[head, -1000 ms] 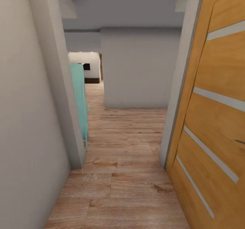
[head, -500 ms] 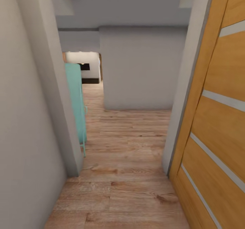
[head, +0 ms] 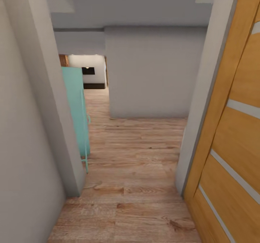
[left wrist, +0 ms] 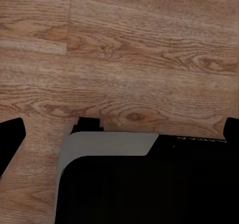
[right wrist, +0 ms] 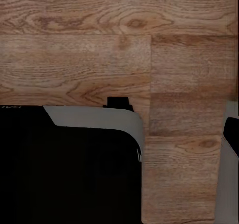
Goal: Move the two storage containers from the living room to the garage. In the garage, place one container on the floor and stack the other container on top of it (either order is fine).
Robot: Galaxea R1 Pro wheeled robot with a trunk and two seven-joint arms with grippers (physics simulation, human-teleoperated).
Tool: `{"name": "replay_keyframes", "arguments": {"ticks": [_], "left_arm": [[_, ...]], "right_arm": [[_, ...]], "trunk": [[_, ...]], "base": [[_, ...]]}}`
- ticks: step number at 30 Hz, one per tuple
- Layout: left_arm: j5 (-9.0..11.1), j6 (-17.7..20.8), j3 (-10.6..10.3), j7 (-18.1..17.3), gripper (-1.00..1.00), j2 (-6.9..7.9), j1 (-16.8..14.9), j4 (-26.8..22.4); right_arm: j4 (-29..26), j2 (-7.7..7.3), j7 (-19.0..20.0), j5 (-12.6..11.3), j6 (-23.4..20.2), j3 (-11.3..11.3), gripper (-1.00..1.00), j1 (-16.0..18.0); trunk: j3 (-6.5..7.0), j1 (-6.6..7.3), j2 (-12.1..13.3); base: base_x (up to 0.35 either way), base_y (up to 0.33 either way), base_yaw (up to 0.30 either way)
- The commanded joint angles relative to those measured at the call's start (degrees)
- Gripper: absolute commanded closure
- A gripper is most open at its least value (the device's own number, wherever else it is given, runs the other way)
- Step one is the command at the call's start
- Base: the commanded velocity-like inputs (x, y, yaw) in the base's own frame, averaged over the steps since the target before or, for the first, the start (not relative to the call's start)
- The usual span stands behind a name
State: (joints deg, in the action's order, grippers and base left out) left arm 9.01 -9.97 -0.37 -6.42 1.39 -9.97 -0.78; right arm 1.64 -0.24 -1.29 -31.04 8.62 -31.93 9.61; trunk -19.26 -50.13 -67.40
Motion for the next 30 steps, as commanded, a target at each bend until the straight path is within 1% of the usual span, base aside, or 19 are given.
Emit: {"name": "replay_keyframes", "arguments": {"ticks": [1, 8, 16, 22, 30], "left_arm": [[0.6, -0.1, -0.1, -0.3, -1.00, 0.01, 0.0, 0.1], [0.6, -0.1, 0.0, -0.3, -1.00, 0.01, 0.0, 0.1], [0.7, -0.1, 0.1, -0.3, -1.00, 0.10, 0.0, 0.1], [0.7, -0.1, 0.1, -0.3, -1.00, 0.10, 0.0, 0.1], [0.7, -0.1, 0.1, -0.3, -1.00, 0.44, 0.0, 0.2]], "right_arm": [[0.1, 0.04, -0.1, -0.4, 0.3, -0.5, -1.00, 0.1], [0.1, 0.66, -0.2, -0.2, 0.2, -0.9, -1.00, 0.1], [0.0, 0.43, -0.2, -0.2, 0.2, -0.6, -1.00, 0.1], [0.0, 0.63, -0.2, -0.1, 0.2, -0.9, -1.00, 0.1], [0.0, 0.46, -0.2, -0.2, 0.2, -0.7, -1.00, 0.1]], "trunk": [[-0.07, -0.03, 0.0], [-0.07, -0.03, 0.0], [-0.07, -0.03, 0.0], [-0.07, -0.03, 0.0], [-0.07, -0.03, 0.0]], "base": [[0.322, 0.000, 0.000], [0.322, 0.000, 0.000], [0.322, 0.000, 0.000], [0.322, 0.000, 0.000], [0.322, 0.000, 0.000]]}}
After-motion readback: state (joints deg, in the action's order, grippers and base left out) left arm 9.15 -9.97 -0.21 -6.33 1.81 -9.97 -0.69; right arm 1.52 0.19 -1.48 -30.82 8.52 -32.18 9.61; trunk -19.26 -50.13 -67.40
